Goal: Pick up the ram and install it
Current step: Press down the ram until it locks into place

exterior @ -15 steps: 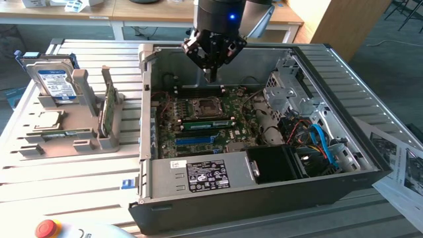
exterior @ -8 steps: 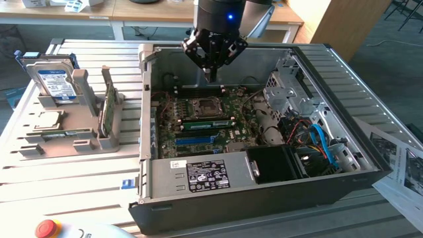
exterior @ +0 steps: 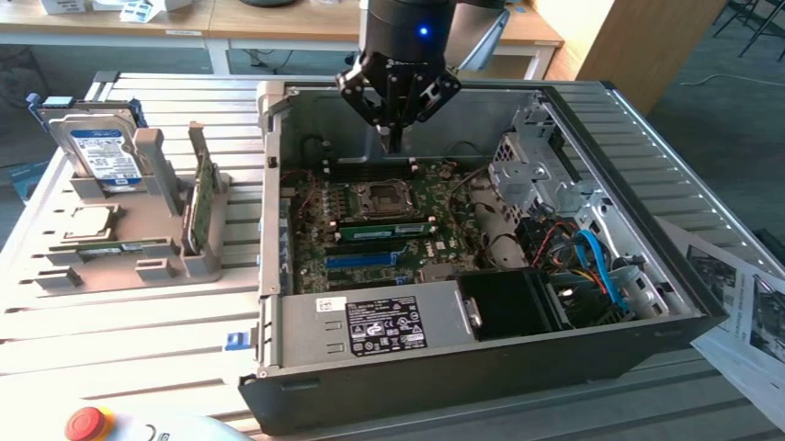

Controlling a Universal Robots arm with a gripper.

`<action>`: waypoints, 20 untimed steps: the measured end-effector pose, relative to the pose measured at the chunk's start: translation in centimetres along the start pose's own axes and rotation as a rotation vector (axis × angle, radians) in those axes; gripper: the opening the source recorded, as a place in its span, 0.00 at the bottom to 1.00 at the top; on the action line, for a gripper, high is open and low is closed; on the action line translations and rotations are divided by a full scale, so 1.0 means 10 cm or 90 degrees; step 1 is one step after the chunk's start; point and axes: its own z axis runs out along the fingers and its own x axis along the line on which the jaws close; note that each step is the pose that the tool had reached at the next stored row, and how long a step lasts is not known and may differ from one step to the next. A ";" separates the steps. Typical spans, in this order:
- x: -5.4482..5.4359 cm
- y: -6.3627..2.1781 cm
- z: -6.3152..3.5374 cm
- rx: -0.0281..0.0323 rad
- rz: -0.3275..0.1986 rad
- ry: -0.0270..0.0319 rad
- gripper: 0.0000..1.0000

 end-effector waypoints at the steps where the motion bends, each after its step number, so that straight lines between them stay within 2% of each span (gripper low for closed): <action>1: 0.00 0.000 0.000 0.0003 0.008 -0.0002 0.11; 5: 0.00 0.000 0.000 0.0011 0.037 -0.0008 0.11; 20: 0.00 0.000 0.000 0.0011 0.044 -0.0010 0.11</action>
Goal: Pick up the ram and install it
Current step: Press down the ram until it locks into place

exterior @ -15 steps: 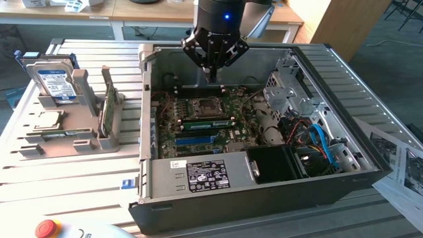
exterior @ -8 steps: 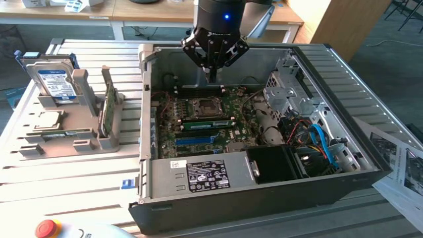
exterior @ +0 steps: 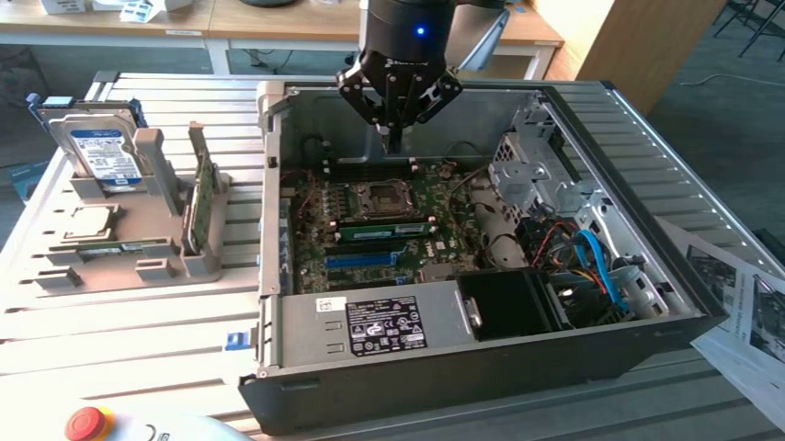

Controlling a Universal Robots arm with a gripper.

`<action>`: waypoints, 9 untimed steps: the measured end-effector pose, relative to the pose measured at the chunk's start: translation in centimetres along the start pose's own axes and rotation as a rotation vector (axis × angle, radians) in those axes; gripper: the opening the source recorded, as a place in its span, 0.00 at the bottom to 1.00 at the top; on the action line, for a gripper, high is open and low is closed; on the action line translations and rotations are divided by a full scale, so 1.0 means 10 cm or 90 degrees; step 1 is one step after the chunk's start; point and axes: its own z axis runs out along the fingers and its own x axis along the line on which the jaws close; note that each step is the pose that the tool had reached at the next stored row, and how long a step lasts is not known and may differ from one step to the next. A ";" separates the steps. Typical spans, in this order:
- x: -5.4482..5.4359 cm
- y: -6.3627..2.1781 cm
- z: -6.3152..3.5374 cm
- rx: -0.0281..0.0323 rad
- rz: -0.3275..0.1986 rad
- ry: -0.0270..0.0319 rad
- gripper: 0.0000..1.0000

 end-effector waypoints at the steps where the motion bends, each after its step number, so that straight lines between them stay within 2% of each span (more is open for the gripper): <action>1: 0.00 0.000 0.000 0.0000 0.003 0.0000 0.11; 9: 0.00 0.000 0.000 0.0000 0.008 0.0000 0.11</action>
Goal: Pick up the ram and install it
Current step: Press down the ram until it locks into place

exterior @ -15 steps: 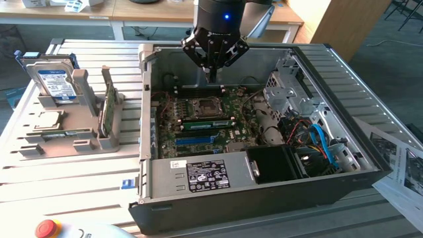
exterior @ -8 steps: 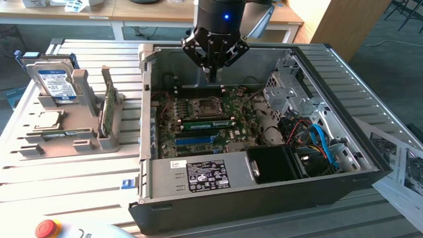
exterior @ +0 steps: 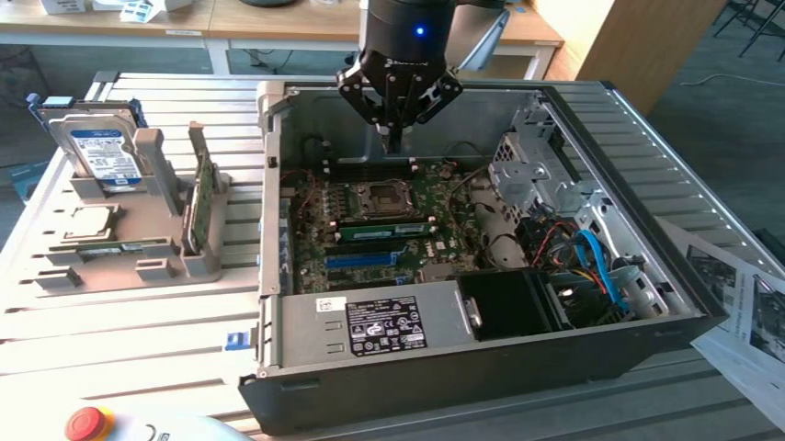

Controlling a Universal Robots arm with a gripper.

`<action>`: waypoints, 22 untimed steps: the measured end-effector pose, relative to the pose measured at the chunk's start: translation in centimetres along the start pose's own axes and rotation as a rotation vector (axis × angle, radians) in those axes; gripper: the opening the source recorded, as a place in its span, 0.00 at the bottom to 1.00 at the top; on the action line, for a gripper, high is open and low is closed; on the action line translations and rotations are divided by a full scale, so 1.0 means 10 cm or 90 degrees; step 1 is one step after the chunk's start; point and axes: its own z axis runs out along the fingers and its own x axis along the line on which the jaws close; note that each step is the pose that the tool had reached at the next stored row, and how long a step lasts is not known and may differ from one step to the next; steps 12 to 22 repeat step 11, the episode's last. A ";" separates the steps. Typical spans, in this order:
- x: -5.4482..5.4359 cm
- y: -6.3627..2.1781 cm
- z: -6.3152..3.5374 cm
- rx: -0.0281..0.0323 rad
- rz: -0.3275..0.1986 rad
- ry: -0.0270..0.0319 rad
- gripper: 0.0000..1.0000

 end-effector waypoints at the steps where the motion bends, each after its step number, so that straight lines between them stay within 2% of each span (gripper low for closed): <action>1: 0.00 0.000 0.000 0.0000 0.000 0.0004 0.11; 6: 0.00 0.000 0.000 -0.0002 0.000 0.0039 0.11; 22: 0.00 0.000 0.000 -0.0002 0.000 0.0039 0.11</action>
